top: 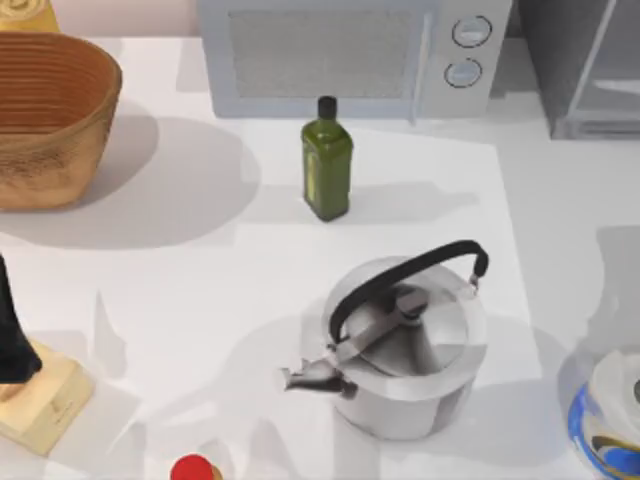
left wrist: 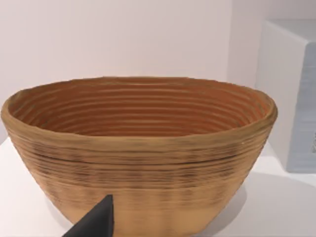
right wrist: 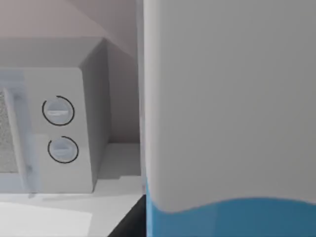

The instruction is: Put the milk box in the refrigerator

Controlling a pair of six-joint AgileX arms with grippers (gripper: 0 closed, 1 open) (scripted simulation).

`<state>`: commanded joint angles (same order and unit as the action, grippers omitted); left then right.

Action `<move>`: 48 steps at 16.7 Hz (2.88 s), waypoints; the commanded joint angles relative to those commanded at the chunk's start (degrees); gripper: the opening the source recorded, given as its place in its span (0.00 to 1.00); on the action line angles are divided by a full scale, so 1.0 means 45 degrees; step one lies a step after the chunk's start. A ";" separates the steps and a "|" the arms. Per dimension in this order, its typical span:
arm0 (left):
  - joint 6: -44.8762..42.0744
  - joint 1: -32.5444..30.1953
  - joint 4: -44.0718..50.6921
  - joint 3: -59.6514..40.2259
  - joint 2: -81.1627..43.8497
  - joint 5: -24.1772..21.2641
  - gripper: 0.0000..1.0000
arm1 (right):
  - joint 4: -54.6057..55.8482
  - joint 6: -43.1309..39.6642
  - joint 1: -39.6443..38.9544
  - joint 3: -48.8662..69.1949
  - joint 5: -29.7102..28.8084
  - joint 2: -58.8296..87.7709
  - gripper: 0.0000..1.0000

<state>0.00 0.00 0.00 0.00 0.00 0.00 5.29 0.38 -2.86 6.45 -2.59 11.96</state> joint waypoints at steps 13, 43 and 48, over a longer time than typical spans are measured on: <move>0.0000 0.0000 0.0000 0.0000 0.0000 0.0000 1.00 | -0.0809 -0.0045 0.0665 -0.1179 0.0665 -0.2215 0.00; 0.0000 0.0000 0.0000 0.0000 0.0000 0.0000 1.00 | 1.4105 0.0110 0.4186 1.0996 0.3838 2.5018 0.00; 0.0000 0.0000 0.0000 0.0000 0.0000 0.0000 1.00 | 1.3822 0.0132 0.4065 1.1428 0.3808 2.5101 0.00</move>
<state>0.00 0.00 0.00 0.00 0.00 0.00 67.49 0.98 15.44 57.88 14.54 124.91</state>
